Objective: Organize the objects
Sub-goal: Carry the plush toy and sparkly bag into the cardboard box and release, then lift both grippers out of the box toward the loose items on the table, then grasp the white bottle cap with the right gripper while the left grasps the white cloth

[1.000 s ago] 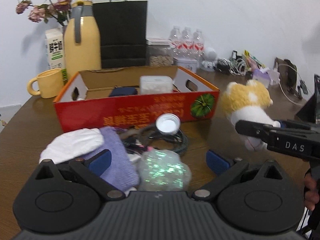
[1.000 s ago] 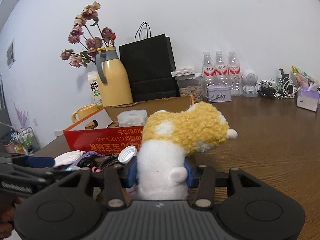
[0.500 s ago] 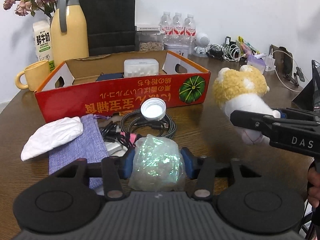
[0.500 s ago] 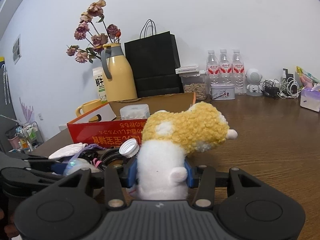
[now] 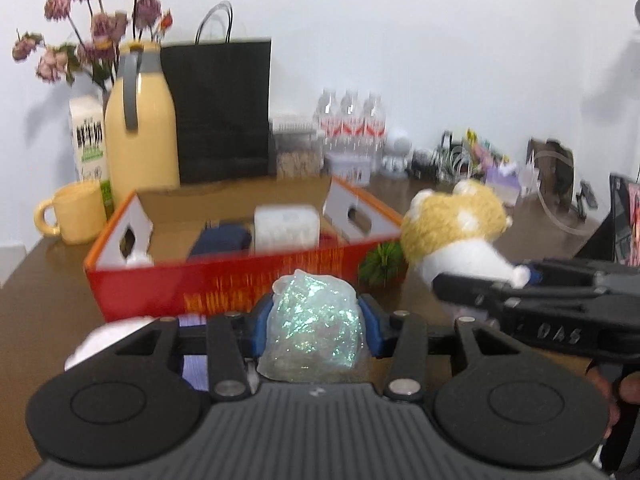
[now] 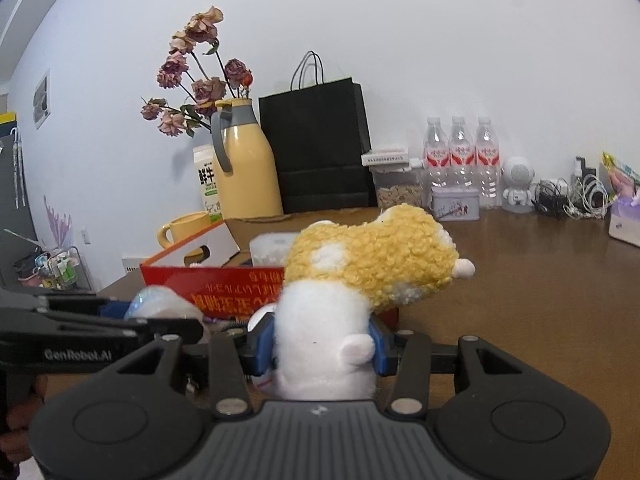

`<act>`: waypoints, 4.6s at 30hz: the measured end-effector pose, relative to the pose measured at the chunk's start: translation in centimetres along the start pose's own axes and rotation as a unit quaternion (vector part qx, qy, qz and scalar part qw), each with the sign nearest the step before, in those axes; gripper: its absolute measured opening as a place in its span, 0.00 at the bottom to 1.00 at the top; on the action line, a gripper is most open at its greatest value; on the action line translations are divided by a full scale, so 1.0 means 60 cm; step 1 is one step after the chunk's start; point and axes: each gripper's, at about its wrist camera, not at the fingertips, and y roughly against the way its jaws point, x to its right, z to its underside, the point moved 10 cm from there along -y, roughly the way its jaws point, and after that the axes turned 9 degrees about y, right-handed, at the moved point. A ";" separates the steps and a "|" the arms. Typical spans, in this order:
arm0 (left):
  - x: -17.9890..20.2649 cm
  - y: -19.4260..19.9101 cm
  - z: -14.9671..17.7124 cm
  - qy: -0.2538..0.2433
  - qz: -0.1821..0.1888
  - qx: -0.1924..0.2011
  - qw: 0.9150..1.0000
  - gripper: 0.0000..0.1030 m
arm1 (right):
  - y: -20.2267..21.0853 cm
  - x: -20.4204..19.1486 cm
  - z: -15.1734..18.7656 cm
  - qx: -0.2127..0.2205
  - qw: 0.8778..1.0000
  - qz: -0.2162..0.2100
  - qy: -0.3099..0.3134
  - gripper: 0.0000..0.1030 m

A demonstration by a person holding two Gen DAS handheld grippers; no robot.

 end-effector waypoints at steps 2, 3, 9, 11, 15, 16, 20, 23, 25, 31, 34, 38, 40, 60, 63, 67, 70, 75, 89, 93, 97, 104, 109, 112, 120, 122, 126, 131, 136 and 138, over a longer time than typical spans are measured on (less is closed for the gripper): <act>-0.002 0.000 -0.025 -0.001 0.004 0.016 1.000 0.44 | -0.009 -0.003 -0.017 0.005 1.000 0.000 0.006 0.44; -0.004 0.000 -0.037 -0.001 0.006 0.024 1.000 0.44 | -0.015 -0.004 -0.026 0.008 1.000 -0.001 0.008 0.44; -0.030 -0.019 -0.118 -0.001 0.000 0.071 0.997 0.45 | -0.069 0.002 -0.083 0.012 1.000 -0.002 0.014 0.44; -0.045 -0.033 -0.141 -0.001 -0.006 0.080 0.997 0.45 | -0.093 0.004 -0.100 0.009 1.000 -0.003 0.016 0.44; -0.078 -0.067 -0.175 0.006 -0.015 0.086 0.996 0.45 | -0.151 0.013 -0.128 -0.004 1.000 -0.010 0.013 0.44; -0.088 -0.079 -0.183 0.010 -0.018 0.086 0.996 0.45 | -0.169 0.015 -0.133 -0.011 1.000 -0.014 0.011 0.44; -0.127 -0.121 -0.199 0.026 -0.029 0.079 0.996 0.45 | -0.242 0.033 -0.140 -0.041 0.999 -0.025 0.000 0.44; -0.157 -0.155 -0.208 0.041 -0.039 0.071 0.996 0.45 | -0.295 0.049 -0.135 -0.064 0.997 -0.029 -0.010 0.44; -0.177 -0.181 -0.211 0.051 -0.043 0.060 0.996 0.45 | -0.328 0.056 -0.131 -0.077 0.996 -0.032 -0.019 0.44; -0.224 -0.241 -0.193 0.072 -0.058 0.019 0.996 0.45 | -0.389 0.067 -0.114 -0.105 0.993 -0.036 -0.033 0.44; -0.230 -0.256 -0.183 0.069 -0.062 0.006 0.996 0.45 | -0.402 0.071 -0.105 -0.111 0.992 -0.036 -0.038 0.44; -0.227 -0.265 -0.171 0.063 -0.064 -0.006 0.996 0.51 | -0.402 0.071 -0.104 -0.112 0.992 -0.046 -0.043 0.46; -0.225 -0.264 -0.171 0.060 -0.069 -0.003 0.996 0.66 | -0.403 0.069 -0.104 -0.114 0.992 -0.048 -0.041 0.51; -0.210 -0.220 -0.204 0.061 -0.077 0.050 0.994 1.00 | -0.339 0.067 -0.156 -0.042 0.999 0.001 -0.026 1.00; -0.198 -0.199 -0.213 0.053 -0.073 0.062 0.994 1.00 | -0.315 0.059 -0.166 -0.022 0.999 0.007 -0.024 1.00; -0.180 -0.164 -0.220 0.046 -0.063 0.080 0.994 1.00 | -0.280 0.048 -0.174 0.004 0.999 0.023 -0.023 1.00; -0.166 -0.141 -0.214 0.040 -0.056 0.085 0.994 1.00 | -0.251 0.036 -0.177 0.018 0.999 0.020 -0.021 1.00; -0.151 -0.092 -0.188 0.038 -0.045 0.087 0.994 1.00 | -0.191 0.015 -0.172 0.034 0.999 0.021 0.001 1.00; -0.171 0.008 -0.083 0.042 -0.058 0.044 0.996 1.00 | -0.057 -0.034 -0.083 0.010 0.998 0.038 0.040 1.00; -0.195 0.028 -0.047 0.058 -0.077 0.027 0.995 1.00 | -0.032 -0.041 -0.050 -0.001 0.999 0.040 0.034 1.00; -0.216 0.051 -0.016 0.078 -0.091 0.015 0.993 1.00 | -0.009 -0.048 -0.017 -0.012 0.999 0.043 0.023 1.00; -0.218 0.075 0.019 0.087 -0.082 -0.001 0.993 1.00 | 0.018 -0.070 0.030 -0.026 0.999 0.047 0.001 1.00; -0.218 0.083 0.028 0.089 -0.076 -0.003 0.993 1.00 | 0.022 -0.080 0.046 -0.035 0.998 0.051 -0.007 1.00; -0.223 0.086 0.033 0.093 -0.076 -0.004 0.993 1.00 | 0.021 -0.087 0.049 -0.040 0.998 0.051 -0.004 1.00; -0.243 0.096 0.040 0.103 -0.083 -0.002 0.991 1.00 | 0.006 -0.099 0.065 -0.061 0.997 0.047 0.010 1.00; -0.250 0.096 0.042 0.105 -0.086 -0.003 0.991 1.00 | -0.006 -0.104 0.069 -0.072 0.996 0.045 0.017 1.00; -0.264 0.096 0.046 0.111 -0.092 -0.006 0.990 1.00 | -0.031 -0.119 0.074 -0.086 0.995 0.039 0.037 1.00; -0.283 0.096 0.047 0.119 -0.100 -0.007 0.988 1.00 | -0.065 -0.126 0.055 -0.087 0.993 0.042 0.068 0.99; -0.299 0.096 0.047 0.127 -0.106 -0.008 0.986 1.00 | -0.116 -0.115 0.025 -0.089 0.989 0.062 0.100 0.74; -0.301 0.097 0.046 0.127 -0.107 -0.008 0.986 1.00 | -0.141 -0.114 0.020 -0.095 0.989 0.058 0.102 0.64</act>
